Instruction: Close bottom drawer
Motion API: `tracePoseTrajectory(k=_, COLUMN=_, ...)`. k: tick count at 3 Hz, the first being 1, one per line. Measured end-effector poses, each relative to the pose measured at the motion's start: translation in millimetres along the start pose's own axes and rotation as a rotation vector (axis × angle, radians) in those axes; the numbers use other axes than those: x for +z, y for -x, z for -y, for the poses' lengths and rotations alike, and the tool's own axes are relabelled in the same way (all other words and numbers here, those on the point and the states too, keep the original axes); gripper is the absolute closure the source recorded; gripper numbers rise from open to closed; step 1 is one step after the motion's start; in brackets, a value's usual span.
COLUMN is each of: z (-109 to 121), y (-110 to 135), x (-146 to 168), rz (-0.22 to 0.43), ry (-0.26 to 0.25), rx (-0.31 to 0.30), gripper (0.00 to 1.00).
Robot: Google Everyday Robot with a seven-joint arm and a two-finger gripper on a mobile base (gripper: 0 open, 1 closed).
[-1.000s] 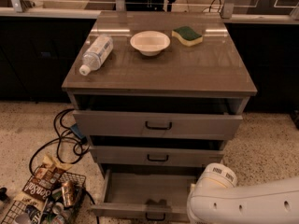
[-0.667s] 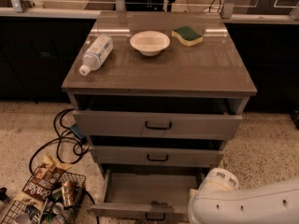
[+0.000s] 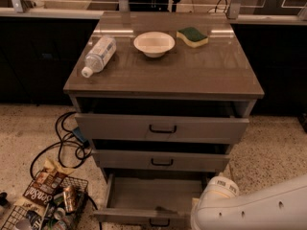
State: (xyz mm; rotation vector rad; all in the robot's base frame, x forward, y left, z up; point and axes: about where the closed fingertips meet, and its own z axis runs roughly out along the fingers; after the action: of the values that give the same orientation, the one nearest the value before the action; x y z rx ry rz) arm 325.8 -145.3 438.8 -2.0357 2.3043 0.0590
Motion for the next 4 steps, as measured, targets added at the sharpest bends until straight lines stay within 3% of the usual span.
tracePoseTrajectory(k=1, z=-15.9, y=-0.3, x=48.3, rz=0.033, ry=0.067, rx=0.009, gripper=0.0)
tracePoseTrajectory(k=3, z=-40.3, y=7.5, x=109.8, rz=0.104, ry=0.142, rx=0.027, gripper=0.0)
tracePoseTrajectory(k=4, z=-40.3, y=7.5, x=109.9, rz=0.104, ry=0.142, rx=0.027, gripper=0.0)
